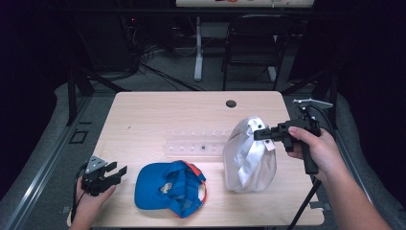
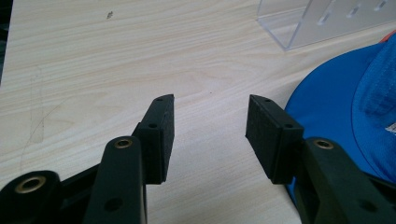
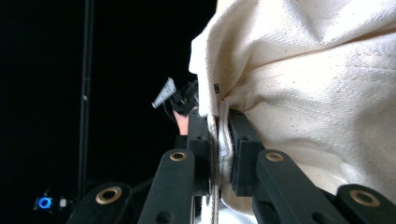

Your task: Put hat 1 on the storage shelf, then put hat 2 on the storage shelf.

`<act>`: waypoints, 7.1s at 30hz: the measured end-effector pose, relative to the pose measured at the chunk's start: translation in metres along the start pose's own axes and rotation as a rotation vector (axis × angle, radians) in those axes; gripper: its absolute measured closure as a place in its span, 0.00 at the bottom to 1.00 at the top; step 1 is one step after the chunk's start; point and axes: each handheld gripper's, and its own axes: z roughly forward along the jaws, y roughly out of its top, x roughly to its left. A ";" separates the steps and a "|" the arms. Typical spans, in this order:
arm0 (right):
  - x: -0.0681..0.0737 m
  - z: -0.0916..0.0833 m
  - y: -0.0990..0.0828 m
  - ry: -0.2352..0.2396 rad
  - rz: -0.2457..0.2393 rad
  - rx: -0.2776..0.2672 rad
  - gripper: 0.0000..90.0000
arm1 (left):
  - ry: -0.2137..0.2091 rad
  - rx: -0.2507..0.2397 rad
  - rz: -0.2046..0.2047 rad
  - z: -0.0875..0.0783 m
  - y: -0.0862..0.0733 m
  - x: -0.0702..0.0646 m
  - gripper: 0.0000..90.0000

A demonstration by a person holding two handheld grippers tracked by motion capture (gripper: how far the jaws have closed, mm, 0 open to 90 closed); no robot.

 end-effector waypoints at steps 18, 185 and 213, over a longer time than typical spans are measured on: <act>0.025 0.037 0.030 0.142 0.015 -0.023 0.91 | -0.001 0.001 0.004 0.001 0.000 0.000 0.58; -0.011 0.112 0.020 -0.116 -0.358 -0.164 0.60 | -0.225 0.003 0.120 0.024 0.045 -0.070 0.59; -0.093 0.172 -0.056 -0.332 -0.499 -0.146 0.64 | -0.160 -0.023 0.055 0.023 0.022 -0.034 0.48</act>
